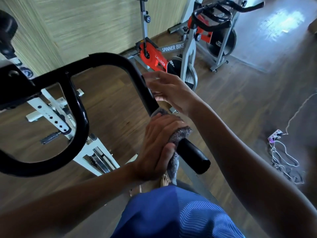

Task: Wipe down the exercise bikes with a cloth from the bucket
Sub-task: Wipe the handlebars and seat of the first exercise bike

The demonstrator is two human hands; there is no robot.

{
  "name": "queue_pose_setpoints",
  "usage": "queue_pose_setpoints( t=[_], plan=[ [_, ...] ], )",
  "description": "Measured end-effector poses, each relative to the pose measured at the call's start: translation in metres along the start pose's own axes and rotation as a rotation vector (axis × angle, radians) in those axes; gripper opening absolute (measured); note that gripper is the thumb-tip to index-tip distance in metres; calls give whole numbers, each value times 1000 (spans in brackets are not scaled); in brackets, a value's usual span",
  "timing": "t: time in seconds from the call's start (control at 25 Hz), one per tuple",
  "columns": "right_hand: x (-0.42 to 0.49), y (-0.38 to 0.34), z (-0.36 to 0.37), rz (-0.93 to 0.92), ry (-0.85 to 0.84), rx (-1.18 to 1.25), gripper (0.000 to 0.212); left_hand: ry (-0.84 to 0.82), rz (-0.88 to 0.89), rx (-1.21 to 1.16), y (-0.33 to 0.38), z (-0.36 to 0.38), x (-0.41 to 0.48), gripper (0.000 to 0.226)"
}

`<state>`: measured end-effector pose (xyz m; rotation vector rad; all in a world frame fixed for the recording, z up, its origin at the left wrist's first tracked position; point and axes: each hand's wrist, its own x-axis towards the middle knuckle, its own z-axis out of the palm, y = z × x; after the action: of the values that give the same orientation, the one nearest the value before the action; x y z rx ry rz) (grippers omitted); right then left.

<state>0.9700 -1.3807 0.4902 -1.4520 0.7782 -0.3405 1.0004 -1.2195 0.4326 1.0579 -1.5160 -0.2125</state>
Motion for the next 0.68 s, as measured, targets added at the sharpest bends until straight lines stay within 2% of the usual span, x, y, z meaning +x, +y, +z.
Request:
queue_pose_setpoints(
  t=[0.12, 0.2, 0.28, 0.36, 0.52, 0.68],
  plan=[
    [4, 6, 0, -1, 17, 113, 24, -5, -32, 110, -27, -10, 7, 47],
    [7, 9, -1, 6, 87, 209, 24, -17, -22, 183, -37, -17, 10, 50],
    [11, 10, -5, -1, 172, 269, 24, -14, -43, 214, -47, -21, 17, 48],
    [12, 11, -6, -26, 189, 280, 18, -6, -95, 229, -52, -27, 31, 45],
    [7, 9, -4, -107, 222, 138, 17, -55, -119, 324, -64, -42, 56, 37],
    [8, 1, -6, -154, 397, -94, 13, -23, -208, 439, -83, -51, 83, 38]
  ],
)
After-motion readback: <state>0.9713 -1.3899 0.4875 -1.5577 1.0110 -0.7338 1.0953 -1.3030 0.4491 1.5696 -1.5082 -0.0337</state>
